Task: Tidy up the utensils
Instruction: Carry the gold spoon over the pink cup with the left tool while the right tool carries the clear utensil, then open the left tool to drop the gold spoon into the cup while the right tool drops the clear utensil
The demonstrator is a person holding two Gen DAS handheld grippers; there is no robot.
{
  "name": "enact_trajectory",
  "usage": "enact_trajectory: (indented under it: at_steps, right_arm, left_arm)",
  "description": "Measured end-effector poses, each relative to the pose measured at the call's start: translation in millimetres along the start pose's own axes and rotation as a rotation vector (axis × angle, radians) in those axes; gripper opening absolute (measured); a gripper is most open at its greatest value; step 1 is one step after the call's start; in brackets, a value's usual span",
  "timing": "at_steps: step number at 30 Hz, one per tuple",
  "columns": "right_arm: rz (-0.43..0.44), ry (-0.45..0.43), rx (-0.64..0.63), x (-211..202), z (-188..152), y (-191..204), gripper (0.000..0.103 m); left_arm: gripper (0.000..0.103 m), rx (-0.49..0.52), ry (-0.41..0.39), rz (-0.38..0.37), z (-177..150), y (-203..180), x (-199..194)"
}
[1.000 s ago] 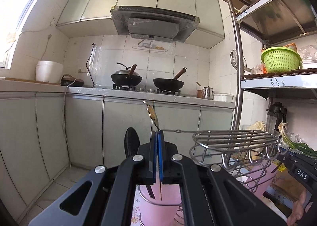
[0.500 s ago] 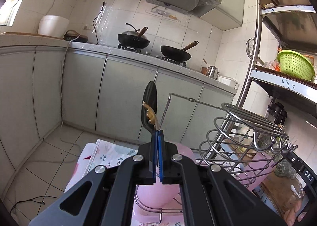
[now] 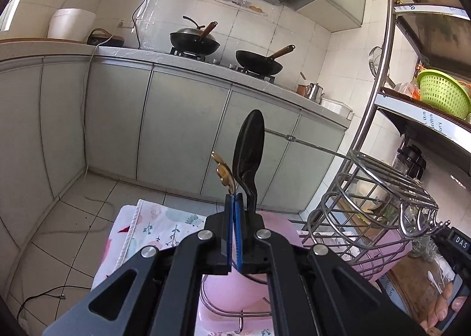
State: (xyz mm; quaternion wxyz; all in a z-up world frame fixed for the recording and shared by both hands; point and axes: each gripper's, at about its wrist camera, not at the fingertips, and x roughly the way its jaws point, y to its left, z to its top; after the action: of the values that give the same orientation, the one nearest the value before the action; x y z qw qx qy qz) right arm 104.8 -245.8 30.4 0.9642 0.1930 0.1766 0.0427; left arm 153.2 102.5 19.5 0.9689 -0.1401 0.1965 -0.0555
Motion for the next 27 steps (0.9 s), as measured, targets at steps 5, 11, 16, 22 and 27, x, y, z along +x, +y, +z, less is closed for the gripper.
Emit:
enact_trajectory:
  at_steps: [5,11,16,22,27]
  right_arm:
    - [0.017,0.028,-0.024,22,11,0,0.004]
    - [0.091,0.092,-0.083,54,27,8,0.004]
    - [0.111,0.139,-0.175,62,39,25,0.004]
    - [0.103,0.188,-0.186,61,32,24,0.004]
    - [0.105,0.21,-0.189,57,23,22,0.007]
  left_arm:
    - [0.001,0.003,0.025,-0.012,5,-1,7]
    - [0.002,-0.023,0.089,-0.052,17,0,19]
    - [0.003,-0.073,0.146,-0.079,23,3,24]
    - [0.005,-0.06,0.158,-0.051,23,-2,24]
    - [0.032,-0.07,0.177,-0.066,25,-3,19]
